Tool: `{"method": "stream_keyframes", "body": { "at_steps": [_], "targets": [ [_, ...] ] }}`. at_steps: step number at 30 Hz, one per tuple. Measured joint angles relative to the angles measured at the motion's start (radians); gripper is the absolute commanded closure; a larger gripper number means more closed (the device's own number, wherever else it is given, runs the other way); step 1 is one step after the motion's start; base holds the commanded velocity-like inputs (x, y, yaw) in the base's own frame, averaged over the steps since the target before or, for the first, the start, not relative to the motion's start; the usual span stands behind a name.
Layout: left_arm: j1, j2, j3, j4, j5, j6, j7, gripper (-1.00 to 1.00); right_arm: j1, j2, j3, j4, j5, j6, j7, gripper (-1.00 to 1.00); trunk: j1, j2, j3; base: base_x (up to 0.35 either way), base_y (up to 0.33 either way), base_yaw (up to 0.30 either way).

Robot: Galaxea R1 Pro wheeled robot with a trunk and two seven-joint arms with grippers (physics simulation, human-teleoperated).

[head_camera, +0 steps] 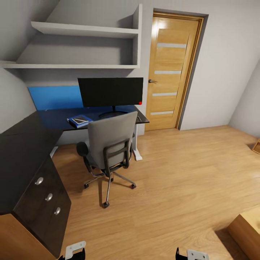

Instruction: In the bedroom, organize the workspace by keeping the computer under the desk, ensuring the monitor is on the desk, placing the keyboard on the desk next to the monitor, placing the mouse on the desk next to the keyboard, moving the folder from the swivel chair onto the desk next to the mouse, stacking the notebook on top of the folder with the pen on top of the notebook, and positioning the swivel chair next to the desk.

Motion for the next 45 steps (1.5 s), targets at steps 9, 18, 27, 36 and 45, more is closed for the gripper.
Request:
{"method": "stream_keyframes", "body": {
  "at_steps": [9,18,27,36,45],
  "targets": [
    [0.0,0.0,0.0,0.0,0.0,0.003,0.0,-1.0,0.0,0.0,0.0,0.0,0.0,0.0,0.0,-1.0,-0.035,0.063,0.028,0.0,0.0,0.0],
    [0.0,0.0,0.0,0.0,0.0,0.003,0.0,-1.0,0.0,0.0,0.0,0.0,0.0,0.0,0.0,-1.0,-0.069,0.126,0.056,0.0,0.0,0.0],
    [0.0,0.001,0.0,0.0,0.0,0.003,0.0,-1.0,0.0,0.0,0.0,0.0,0.0,0.0,0.0,-1.0,-0.104,0.189,0.085,0.0,0.0,0.0],
    [0.0,-0.002,0.0,0.0,0.0,0.005,0.0,-1.0,0.0,0.0,0.0,0.0,0.0,0.0,0.0,-1.0,-0.138,0.252,0.113,0.0,0.0,0.0],
    [0.0,-0.005,-0.001,0.0,0.0,0.005,0.0,-1.0,0.0,0.0,0.0,0.0,0.0,0.0,0.0,-1.0,-0.173,0.315,0.141,0.0,0.0,0.0]
  ]
}}
